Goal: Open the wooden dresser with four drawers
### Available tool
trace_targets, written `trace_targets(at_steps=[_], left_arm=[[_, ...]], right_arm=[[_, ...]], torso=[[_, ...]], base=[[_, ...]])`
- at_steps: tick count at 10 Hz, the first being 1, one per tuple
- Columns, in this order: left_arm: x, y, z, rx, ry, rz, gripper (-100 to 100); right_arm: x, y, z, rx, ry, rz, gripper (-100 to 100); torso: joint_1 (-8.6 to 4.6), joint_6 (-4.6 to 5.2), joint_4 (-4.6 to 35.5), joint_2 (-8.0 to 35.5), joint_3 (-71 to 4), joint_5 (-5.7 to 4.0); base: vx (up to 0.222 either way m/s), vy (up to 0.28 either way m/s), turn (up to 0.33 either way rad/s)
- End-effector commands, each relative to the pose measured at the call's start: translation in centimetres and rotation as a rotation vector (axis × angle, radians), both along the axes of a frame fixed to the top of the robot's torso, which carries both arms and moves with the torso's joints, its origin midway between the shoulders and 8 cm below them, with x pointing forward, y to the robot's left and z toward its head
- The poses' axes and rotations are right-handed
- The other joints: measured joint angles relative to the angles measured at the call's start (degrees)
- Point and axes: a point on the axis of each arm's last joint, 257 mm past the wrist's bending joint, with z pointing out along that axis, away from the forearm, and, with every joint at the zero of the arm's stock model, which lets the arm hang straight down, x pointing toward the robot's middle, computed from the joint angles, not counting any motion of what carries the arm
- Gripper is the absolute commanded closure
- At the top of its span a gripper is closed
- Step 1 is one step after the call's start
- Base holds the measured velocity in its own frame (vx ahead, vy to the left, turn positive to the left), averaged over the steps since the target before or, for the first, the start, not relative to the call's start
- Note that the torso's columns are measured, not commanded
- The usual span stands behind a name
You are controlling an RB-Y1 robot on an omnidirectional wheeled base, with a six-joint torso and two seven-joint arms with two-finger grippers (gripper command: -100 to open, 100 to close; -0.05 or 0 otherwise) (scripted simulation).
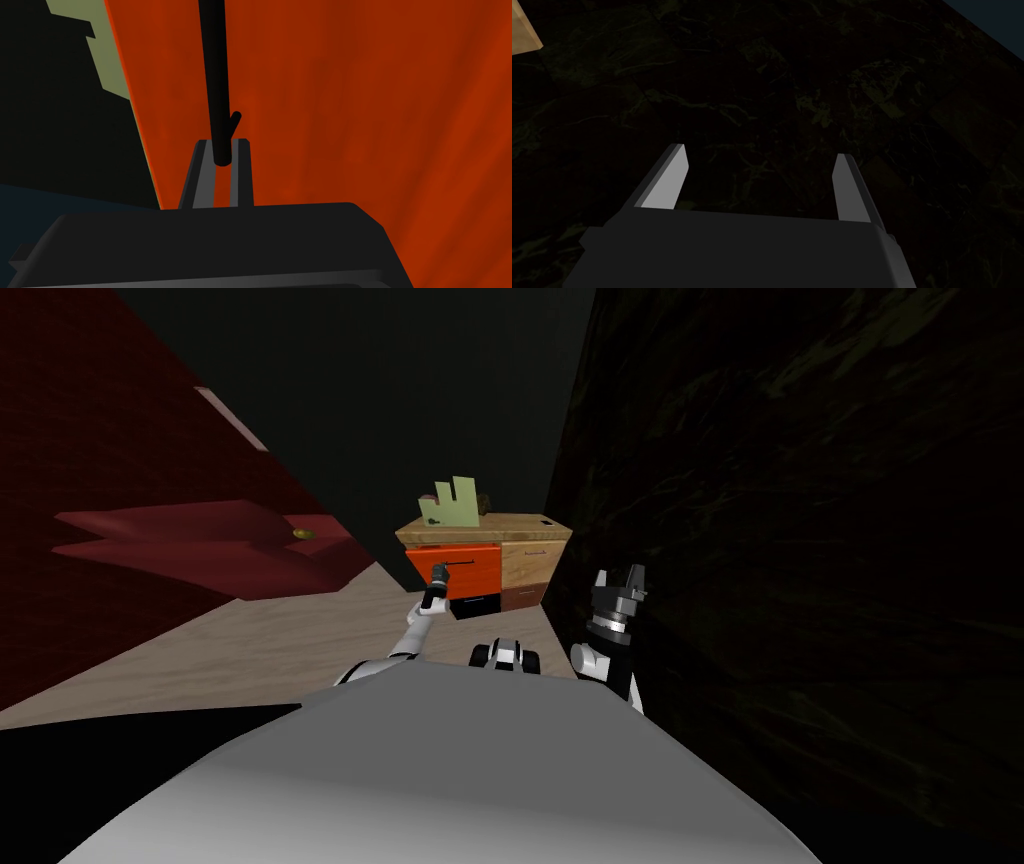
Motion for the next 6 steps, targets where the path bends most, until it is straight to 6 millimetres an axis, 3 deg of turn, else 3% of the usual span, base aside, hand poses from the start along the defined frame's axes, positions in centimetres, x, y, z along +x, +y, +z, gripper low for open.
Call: trace_targets(at_steps=[1,2,3,5,6], left_arm=[[-0.3,-0.5,-3.9,-0.025,0.079,-0.001,100],[1.7,0.2,-0.7,-0.001,0.023,-0.01,100],[2.5,-0.2,-0.5,-0.008,0.021,-0.015,100],[2.3,-0.1,-1.6,-0.013,0.044,-0.011,100],[2.1,0.2,-3.1,-0.021,0.074,-0.005,100]], right_arm=[[0.0,0.0,0.0,0.0,0.0,0.0,0],[0.0,0.0,0.0,0.0,0.0,0.0,0],[0.0,0.0,0.0,0.0,0.0,0.0,0],[0.0,0.0,0.0,0.0,0.0,0.0,0],[0.0,0.0,0.0,0.0,0.0,0.0,0]], torso=[[0.09,0.06,-0.2,-0.19,-0.11,0.14],[0.27,0.0,-0.41,-0.43,-0.27,0.29],[0.16,-0.1,-0.2,-0.18,-0.17,0.14],[0.06,-0.06,0.05,0.1,0.06,-0.01],[0.1,-0.08,-0.01,-0.08,-0.06,0.0]], base=[[0.003,0.003,-0.031],[-0.095,-0.059,0.053],[-0.127,-0.048,0.049],[-0.045,-0.018,0.001],[0.01,0.0,-0.009]])
